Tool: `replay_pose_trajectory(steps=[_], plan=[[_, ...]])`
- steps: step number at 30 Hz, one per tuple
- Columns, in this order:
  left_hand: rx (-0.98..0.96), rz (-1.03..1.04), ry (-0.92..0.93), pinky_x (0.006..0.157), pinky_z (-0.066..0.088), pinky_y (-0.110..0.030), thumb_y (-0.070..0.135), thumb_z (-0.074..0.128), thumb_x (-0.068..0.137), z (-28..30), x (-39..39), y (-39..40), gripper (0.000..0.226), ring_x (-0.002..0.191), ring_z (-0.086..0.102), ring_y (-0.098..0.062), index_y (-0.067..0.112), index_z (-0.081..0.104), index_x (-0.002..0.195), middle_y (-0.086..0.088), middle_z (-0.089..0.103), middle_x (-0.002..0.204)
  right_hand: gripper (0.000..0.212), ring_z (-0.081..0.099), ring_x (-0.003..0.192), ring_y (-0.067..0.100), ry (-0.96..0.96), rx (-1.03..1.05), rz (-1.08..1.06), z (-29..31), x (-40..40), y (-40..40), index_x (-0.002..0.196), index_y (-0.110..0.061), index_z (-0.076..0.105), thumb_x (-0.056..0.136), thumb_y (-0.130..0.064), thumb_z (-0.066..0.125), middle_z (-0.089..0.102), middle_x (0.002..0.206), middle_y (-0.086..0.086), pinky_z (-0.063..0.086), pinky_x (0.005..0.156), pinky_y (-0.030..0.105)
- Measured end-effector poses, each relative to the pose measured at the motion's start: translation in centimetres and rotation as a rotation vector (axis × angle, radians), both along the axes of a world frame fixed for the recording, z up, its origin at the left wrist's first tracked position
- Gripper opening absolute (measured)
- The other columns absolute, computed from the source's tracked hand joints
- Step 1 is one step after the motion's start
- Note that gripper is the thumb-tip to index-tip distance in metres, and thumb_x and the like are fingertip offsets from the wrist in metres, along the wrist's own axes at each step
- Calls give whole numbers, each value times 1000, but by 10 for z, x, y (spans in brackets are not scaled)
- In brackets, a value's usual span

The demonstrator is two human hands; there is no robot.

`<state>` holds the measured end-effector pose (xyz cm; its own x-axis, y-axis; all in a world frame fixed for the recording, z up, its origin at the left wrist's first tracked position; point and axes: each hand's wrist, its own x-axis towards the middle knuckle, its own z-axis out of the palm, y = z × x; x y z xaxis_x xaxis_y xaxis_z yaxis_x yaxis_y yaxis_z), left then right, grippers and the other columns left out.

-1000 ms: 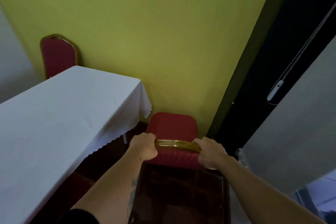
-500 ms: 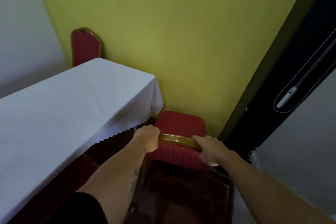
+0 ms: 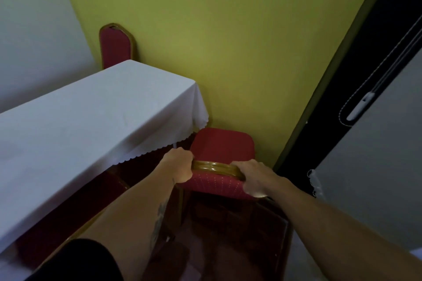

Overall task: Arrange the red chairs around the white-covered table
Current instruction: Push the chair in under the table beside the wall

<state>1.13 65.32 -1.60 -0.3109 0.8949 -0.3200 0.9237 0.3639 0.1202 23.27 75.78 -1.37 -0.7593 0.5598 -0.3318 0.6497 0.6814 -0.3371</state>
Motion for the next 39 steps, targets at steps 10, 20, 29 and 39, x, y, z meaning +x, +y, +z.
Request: replay_pose_trajectory(steps=[10,20,29,39], plan=[[-58,4,0,80,57,-36,13,60,86,20,47,-14,17,90,64,-26,10,65,102,-6,63,95,48,60,115,23,-13,109,-16,-4,20,26,128,-32,63,89,-6,66,64,121,-3,51,96,43],[-144,53,-164,76,53,-34,5,55,85,-1,39,-27,19,91,66,-25,8,66,100,-7,66,101,53,62,111,35,587,-378,-1095,-10,12,17,133,-8,51,80,-13,50,60,124,14,55,96,46],[-187,17,-308,80,56,-38,10,56,84,-14,18,-24,8,81,63,-22,16,55,78,-3,61,88,44,67,98,40,919,-935,-1489,-13,-40,-13,132,-7,49,95,-22,66,63,116,20,61,74,60],[-108,70,-375,80,46,-37,6,55,90,-3,23,-43,30,111,63,-31,8,63,119,-11,62,120,47,68,82,34,868,-901,-1379,-25,-53,-18,132,1,51,86,-1,63,60,96,21,61,48,51]])
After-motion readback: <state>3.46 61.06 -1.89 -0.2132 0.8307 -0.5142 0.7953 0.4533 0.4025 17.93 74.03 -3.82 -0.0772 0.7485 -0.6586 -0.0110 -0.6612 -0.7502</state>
